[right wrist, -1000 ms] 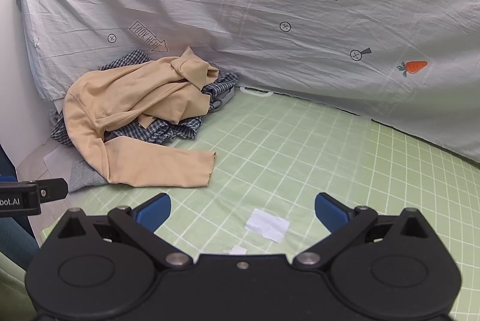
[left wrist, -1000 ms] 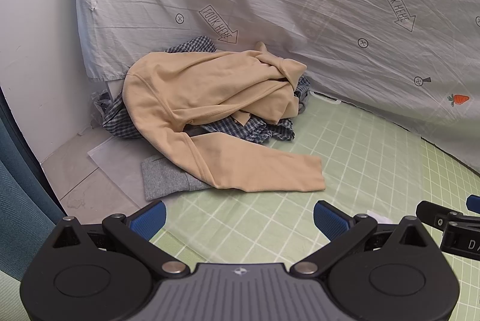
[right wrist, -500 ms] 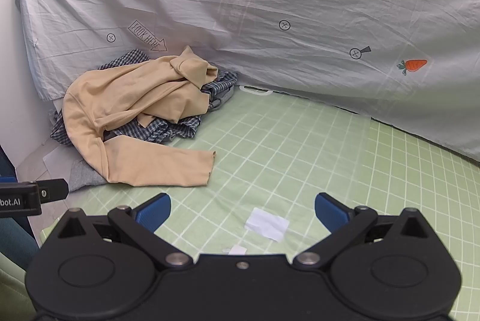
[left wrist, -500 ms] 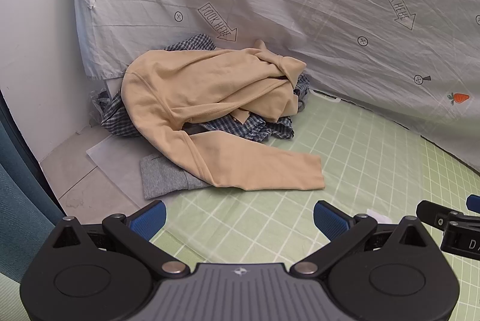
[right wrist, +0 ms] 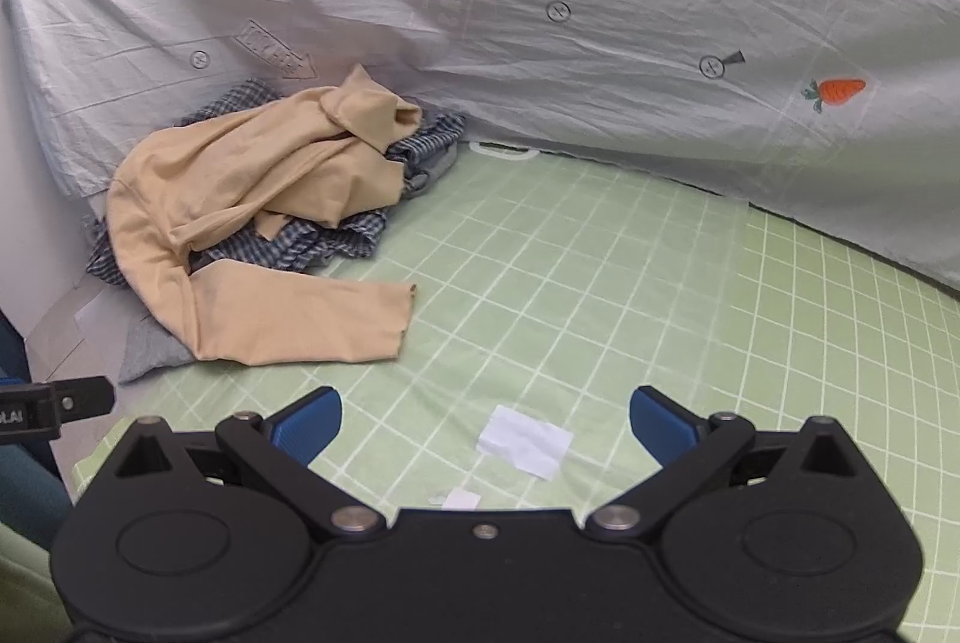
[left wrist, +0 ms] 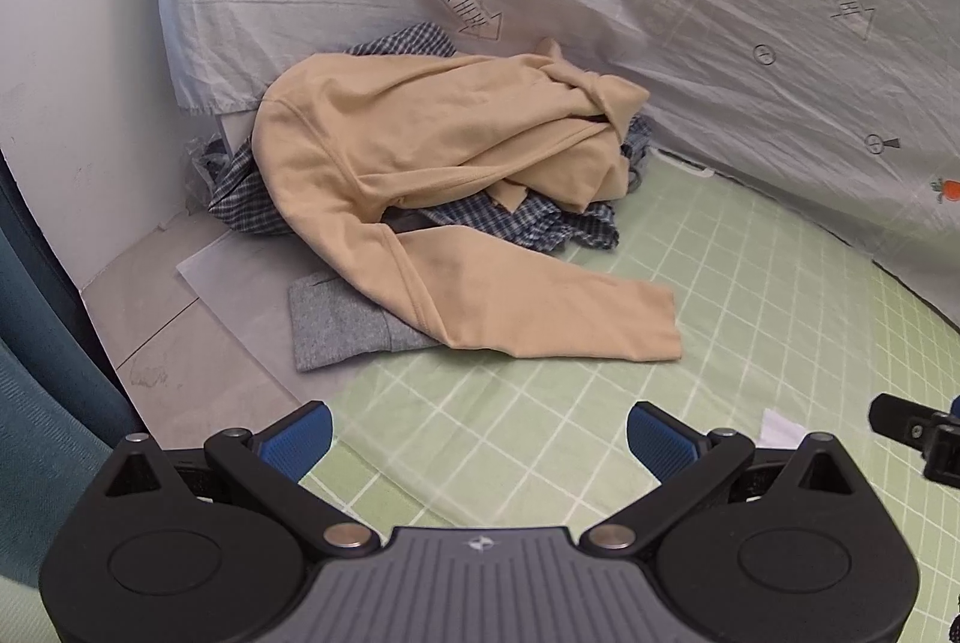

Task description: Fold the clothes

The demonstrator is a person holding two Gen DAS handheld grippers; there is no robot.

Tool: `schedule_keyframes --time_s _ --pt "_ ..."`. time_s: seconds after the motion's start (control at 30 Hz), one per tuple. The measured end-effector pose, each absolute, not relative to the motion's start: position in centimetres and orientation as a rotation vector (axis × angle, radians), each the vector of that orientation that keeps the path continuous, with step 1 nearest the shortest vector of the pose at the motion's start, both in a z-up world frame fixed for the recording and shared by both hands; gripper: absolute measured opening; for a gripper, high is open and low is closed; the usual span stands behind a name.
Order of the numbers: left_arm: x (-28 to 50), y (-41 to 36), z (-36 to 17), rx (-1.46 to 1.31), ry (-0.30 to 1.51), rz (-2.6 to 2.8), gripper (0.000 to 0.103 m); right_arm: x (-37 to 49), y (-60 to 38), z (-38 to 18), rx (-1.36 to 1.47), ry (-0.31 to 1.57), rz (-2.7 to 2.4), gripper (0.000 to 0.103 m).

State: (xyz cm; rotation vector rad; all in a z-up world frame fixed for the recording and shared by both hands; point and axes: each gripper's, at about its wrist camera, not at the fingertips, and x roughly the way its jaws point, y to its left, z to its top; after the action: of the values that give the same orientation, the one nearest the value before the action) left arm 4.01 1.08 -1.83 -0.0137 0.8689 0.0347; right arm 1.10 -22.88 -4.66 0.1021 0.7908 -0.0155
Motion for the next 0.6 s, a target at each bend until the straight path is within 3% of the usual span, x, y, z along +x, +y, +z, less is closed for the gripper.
schedule_keyframes --time_s 0.3,0.6 --pt "11.7 5.6 -4.1 -0.077 0.900 0.195 0.103 10.0 -24.1 -5.6 0.057 0.822 -0.014 0.103" --pt "22.0 11.6 -7.6 -0.250 0.943 0.318 0.103 25.1 -20.2 -5.5 0.043 0.783 0.128 0.102"
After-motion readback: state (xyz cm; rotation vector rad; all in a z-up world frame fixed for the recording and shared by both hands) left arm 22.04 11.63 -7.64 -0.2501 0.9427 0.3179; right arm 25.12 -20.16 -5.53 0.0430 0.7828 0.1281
